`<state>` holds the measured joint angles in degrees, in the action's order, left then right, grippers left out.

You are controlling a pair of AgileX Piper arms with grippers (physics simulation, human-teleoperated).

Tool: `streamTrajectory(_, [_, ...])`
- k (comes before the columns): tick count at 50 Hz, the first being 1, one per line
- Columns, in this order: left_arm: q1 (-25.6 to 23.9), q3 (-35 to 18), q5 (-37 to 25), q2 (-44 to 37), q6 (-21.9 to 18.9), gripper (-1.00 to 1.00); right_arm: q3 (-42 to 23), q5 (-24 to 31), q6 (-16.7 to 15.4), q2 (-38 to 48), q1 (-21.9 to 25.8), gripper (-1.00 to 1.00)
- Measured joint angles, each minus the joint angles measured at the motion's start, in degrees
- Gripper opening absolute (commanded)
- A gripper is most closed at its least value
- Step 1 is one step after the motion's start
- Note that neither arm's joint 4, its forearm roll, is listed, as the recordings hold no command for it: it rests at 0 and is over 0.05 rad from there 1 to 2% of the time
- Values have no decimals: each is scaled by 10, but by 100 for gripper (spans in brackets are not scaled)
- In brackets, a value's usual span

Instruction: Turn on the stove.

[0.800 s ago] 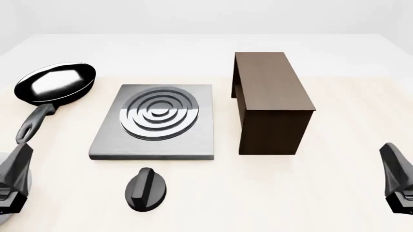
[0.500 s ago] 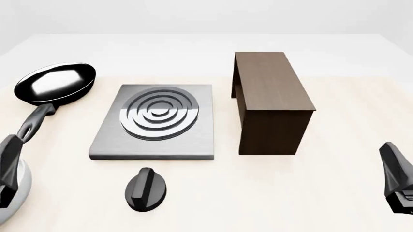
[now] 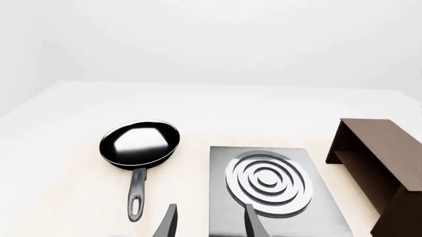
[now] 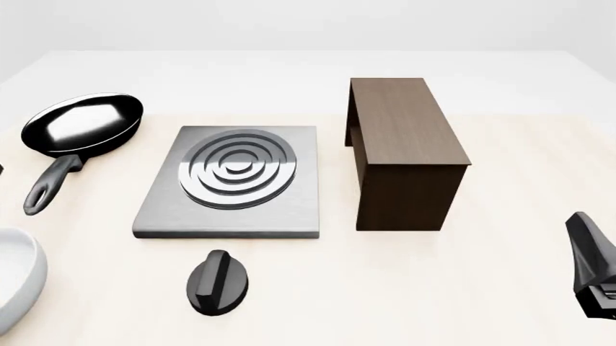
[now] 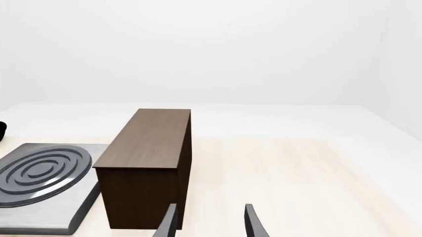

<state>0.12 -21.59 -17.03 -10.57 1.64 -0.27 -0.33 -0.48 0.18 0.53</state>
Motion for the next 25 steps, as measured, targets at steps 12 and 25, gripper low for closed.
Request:
streamTrajectory(12, [-19,-16,19,-116,5,100,0,0,0,0,0,100])
streamTrajectory(25, [-50,-4,64,-212,60,100,0,0,0,0,0,100])
